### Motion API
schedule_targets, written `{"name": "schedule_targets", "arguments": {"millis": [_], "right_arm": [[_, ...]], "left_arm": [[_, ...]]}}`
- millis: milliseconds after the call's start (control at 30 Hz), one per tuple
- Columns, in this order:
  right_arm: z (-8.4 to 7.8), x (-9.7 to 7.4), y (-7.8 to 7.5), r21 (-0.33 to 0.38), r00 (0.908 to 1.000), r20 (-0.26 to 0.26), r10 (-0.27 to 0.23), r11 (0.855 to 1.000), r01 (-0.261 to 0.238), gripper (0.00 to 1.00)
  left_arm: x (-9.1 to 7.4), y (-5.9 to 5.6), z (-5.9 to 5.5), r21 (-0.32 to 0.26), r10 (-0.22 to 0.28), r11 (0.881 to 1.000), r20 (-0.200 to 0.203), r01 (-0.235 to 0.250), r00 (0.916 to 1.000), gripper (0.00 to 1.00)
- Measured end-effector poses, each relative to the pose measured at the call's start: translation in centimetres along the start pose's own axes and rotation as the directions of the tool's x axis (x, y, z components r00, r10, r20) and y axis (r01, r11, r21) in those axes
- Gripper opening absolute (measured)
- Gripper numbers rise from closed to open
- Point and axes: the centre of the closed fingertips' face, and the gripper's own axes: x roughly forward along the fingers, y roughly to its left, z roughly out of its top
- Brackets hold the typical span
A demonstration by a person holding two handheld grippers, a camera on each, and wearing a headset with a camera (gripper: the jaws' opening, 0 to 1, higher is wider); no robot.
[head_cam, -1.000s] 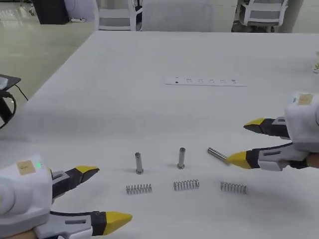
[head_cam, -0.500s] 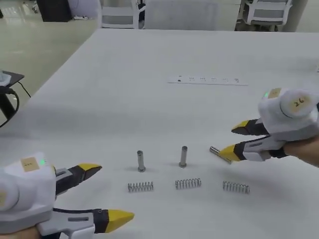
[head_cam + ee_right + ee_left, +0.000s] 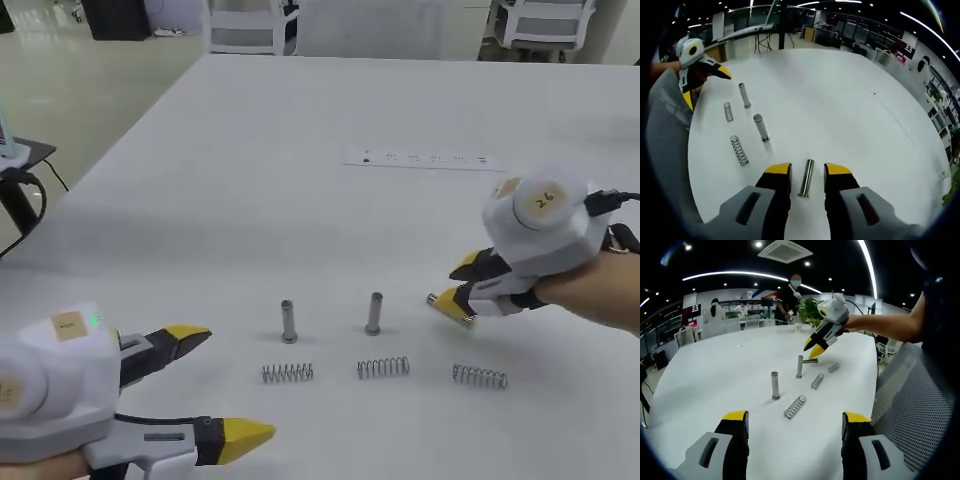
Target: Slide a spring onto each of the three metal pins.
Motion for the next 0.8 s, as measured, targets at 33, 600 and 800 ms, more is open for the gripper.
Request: {"name": "schedule_targets", "arguments": {"millis": [33,600,800], "right_arm": [[-0.1,0.1,-0.1,0.004,1.0000,-0.005,-0.002,1.000,0.002,0.23],[-0.9,2.0,-0.1,0.062,0.9947,-0.101,0.017,0.998,-0.011,0.17],[-1.5,2.4,0.1,0.063,0.9902,-0.138,0.018,0.998,-0.009,0.15]], "left_arm": [[0.0,0.0,0.0,0.000,-0.001,1.000,0.000,0.001,1.0000,0.72],[0.0,-0.1,0.1,0.000,-0.003,1.000,0.004,0.003,1.0000,0.71],[0.0,-0.1,0.0,-0.001,-0.004,1.000,0.005,0.004,1.0000,0.71]]}}
